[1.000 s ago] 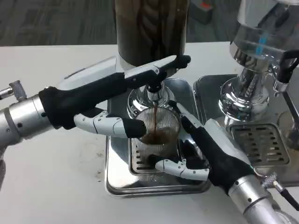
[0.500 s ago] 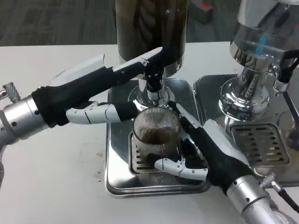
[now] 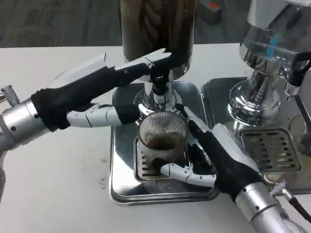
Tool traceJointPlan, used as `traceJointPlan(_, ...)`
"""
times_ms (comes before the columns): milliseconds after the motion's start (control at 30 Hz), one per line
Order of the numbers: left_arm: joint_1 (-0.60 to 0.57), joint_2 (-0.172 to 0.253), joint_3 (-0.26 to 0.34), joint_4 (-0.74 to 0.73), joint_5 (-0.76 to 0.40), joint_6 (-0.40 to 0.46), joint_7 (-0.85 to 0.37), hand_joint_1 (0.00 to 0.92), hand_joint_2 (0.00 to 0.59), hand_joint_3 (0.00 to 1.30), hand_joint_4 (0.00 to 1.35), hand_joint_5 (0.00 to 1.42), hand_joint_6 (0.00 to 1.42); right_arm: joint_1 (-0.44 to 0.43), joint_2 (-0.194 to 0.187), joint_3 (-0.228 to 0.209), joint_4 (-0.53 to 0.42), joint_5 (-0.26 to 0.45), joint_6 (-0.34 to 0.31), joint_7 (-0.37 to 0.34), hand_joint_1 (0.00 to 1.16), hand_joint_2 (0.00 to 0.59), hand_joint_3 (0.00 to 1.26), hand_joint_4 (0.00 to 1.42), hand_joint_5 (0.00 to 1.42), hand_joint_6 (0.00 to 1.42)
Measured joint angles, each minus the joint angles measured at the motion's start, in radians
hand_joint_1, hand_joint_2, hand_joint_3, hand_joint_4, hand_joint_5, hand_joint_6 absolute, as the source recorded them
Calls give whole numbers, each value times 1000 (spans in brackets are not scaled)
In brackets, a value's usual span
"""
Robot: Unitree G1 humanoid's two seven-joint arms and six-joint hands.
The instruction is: Grasp the cup under the faucet to collect the drink, then remove the cup.
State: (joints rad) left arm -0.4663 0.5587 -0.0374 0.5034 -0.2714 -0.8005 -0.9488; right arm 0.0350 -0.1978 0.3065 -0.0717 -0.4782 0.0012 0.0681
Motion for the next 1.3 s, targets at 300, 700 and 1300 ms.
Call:
traceJointPlan(300, -1, -14, 32, -25, -38, -1, -6, 0, 129, 141, 23, 41, 148, 1, 4, 4, 0, -1, 0, -5, 482, 151, 0, 0, 0, 111)
traceJointPlan(700, -9, -24, 66, -53, -81, 0, -9, 0, 130, 146, 38, 49, 178, 4, 9, 4, 0, -2, 0, -7, 484, 156, 0, 0, 0, 113)
traceJointPlan(1300, 45, -59, 179, -110, -157, -4, 9, 0, 144, 193, 131, 125, 244, 10, 9, 1, 0, -1, 0, -7, 470, 160, 0, 0, 0, 100)
